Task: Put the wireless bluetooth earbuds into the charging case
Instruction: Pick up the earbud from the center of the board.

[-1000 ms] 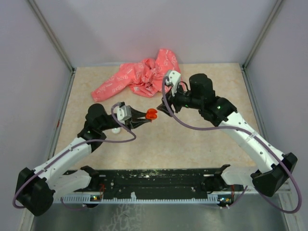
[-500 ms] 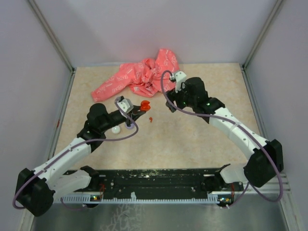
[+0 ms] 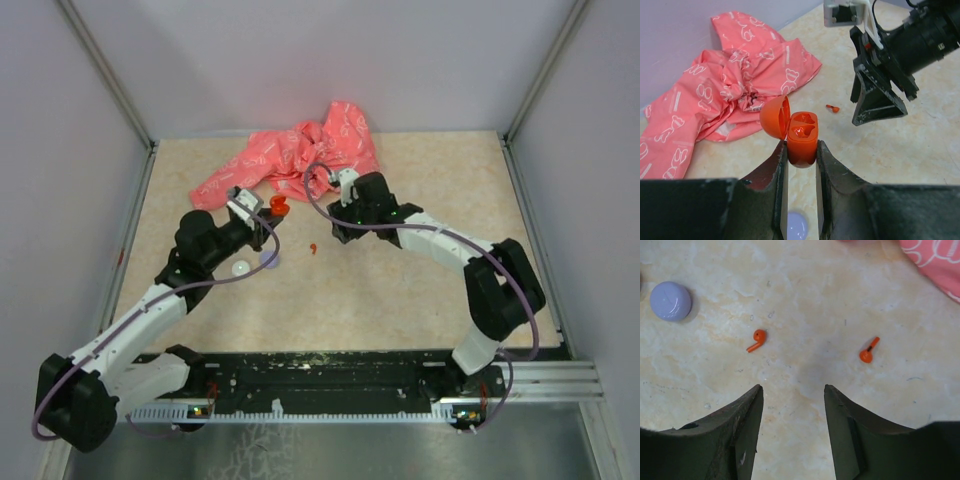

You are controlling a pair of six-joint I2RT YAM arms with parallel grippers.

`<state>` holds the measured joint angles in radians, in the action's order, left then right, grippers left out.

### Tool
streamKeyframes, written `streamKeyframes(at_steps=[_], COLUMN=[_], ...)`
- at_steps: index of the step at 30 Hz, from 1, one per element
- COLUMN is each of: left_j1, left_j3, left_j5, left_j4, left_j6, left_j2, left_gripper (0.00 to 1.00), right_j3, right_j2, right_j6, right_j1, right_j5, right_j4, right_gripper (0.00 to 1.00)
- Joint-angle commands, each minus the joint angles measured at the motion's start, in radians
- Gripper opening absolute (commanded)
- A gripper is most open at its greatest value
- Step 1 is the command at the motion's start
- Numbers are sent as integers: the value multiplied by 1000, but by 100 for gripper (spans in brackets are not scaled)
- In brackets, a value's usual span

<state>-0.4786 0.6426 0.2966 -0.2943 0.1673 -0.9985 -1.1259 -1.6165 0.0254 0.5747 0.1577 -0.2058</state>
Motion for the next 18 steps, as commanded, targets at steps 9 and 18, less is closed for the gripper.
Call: streamKeyframes(at_steps=[9, 18], left_j1=[45, 56], left_j3=[42, 40], left_j5=[-99, -119], left_j4=[21, 23], left_j6=[-55, -66], left_j2=[4, 7], left_gripper=[0, 0], right_j3=[-141, -210], right_j2=[-253, -337], right_j6=[73, 111], right_j1=[115, 144], right_j5=[22, 14], right_j4=[99, 81], right_gripper=[42, 41])
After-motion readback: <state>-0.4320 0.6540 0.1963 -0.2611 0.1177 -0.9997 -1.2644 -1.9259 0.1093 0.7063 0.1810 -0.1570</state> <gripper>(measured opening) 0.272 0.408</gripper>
